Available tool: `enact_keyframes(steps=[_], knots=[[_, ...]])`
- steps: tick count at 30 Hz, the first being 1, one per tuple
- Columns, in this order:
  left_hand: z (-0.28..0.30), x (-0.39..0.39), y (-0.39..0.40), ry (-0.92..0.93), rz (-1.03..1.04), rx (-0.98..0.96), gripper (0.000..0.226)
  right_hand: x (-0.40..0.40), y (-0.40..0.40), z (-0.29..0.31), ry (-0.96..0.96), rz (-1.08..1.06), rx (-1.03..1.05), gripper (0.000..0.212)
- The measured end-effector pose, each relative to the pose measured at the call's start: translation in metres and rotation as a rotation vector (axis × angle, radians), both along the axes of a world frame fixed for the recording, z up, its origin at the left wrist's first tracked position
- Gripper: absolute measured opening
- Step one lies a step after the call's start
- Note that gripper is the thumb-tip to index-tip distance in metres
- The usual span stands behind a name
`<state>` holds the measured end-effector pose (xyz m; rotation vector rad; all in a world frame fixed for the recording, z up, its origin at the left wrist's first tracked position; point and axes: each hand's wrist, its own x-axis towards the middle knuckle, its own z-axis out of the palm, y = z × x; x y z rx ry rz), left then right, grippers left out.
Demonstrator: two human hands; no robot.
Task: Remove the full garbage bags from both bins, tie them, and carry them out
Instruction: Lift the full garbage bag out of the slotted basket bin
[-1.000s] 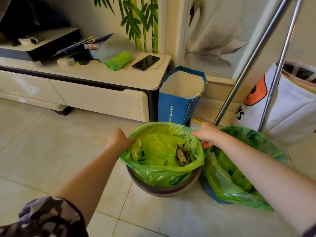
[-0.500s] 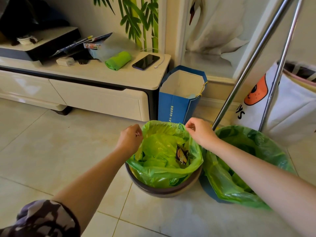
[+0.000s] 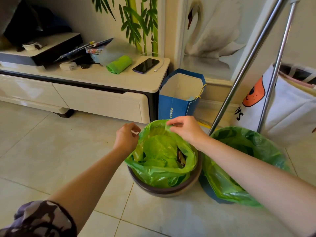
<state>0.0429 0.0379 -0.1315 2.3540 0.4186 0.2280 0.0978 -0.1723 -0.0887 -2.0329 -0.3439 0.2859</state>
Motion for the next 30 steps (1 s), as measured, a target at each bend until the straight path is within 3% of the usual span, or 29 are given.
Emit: enact_keyframes(steps=[5, 8, 11, 14, 16, 18, 22, 25, 30], knots=[[-0.004, -0.003, 0.009, 0.052, 0.007, -0.001, 0.024, -0.028, -0.027, 0.007, -0.008, 0.353, -0.183, 0.009], [-0.006, -0.01, 0.012, 0.21, -0.087, 0.141, 0.056, -0.031, -0.056, 0.008, 0.022, 0.33, -0.328, 0.025], [-0.01, -0.019, 0.014, 0.35, -0.123, 0.324, 0.084, -0.025, -0.079, 0.005, -0.009, 0.174, -0.533, 0.039], [-0.007, -0.023, 0.016, 0.455, 0.004, 0.271, 0.067, -0.023, -0.085, -0.005, -0.021, 0.13, -0.703, 0.051], [-0.001, -0.025, 0.018, 0.55, 0.112, 0.131, 0.043, -0.025, -0.082, -0.011, -0.006, 0.15, -0.763, 0.05], [0.0, -0.028, 0.02, 0.62, 0.158, -0.002, 0.035, -0.029, -0.076, -0.013, 0.008, 0.144, -0.792, 0.041], [0.0, -0.029, 0.021, 0.478, 0.208, -0.178, 0.016, -0.03, -0.063, -0.016, -0.009, 0.095, -0.8, 0.018], [-0.001, -0.027, 0.017, 0.291, 0.222, -0.27, 0.015, -0.026, -0.054, -0.006, 0.047, -0.037, -0.632, 0.032], [0.012, -0.026, 0.01, 0.078, 0.264, -0.454, 0.015, -0.021, -0.053, 0.017, 0.044, -0.258, -0.326, 0.026]])
